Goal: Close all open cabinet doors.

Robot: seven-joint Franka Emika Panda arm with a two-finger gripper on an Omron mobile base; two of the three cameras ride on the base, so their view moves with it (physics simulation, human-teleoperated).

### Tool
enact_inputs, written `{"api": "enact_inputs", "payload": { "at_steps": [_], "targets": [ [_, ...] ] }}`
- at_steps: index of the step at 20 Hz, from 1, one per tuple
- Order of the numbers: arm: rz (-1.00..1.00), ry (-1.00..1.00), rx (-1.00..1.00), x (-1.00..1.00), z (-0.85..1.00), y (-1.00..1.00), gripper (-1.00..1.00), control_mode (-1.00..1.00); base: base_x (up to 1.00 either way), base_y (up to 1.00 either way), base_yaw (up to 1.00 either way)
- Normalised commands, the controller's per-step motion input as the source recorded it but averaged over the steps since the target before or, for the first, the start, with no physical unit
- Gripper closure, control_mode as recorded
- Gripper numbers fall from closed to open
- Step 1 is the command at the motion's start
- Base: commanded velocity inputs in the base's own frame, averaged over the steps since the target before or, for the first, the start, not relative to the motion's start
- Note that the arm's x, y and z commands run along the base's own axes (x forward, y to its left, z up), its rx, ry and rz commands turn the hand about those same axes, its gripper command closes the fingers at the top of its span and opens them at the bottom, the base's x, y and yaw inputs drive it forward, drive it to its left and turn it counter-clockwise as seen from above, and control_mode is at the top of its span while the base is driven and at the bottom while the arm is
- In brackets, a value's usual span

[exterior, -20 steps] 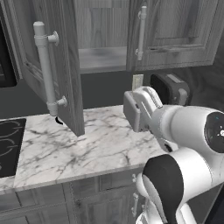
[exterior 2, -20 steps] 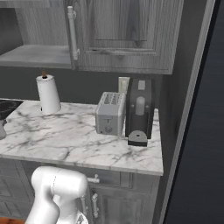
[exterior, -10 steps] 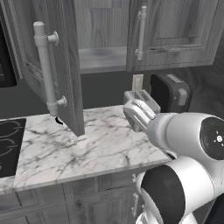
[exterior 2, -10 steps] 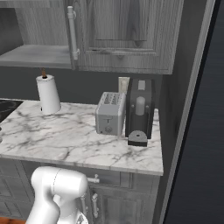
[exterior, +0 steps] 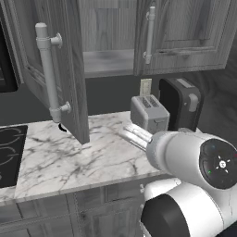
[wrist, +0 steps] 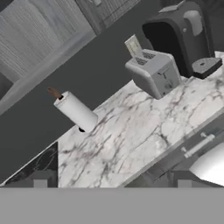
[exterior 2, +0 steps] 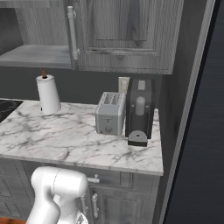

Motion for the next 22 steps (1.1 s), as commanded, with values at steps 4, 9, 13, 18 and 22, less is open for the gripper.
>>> {"api": "enact_inputs", "payload": {
  "at_steps": [4, 9, 13, 18, 22],
  "targets": [
    [0.12, -0.05, -0.25, -0.17, -0.01, 0.19, -1.0, -1.0, 0.0, 0.0, 0.0],
    [0.12, -0.02, -0.18, -0.05, 0.0, 0.05, -1.0, -1.0, 0.0, 0.0, 0.0],
    [0.08, -0.05, -0.18, 0.0, 0.0, 0.18, -1.0, -1.0, 0.0, 0.0, 0.0],
    [0.05, -0.19, -0.21, -0.11, 0.0, 0.41, -1.0, -1.0, 0.0, 0.0, 0.0],
    [0.06, -0.22, -0.25, -0.37, 0.0, 0.42, -1.0, -1.0, 0.0, 0.0, 0.0]
  ]
}}
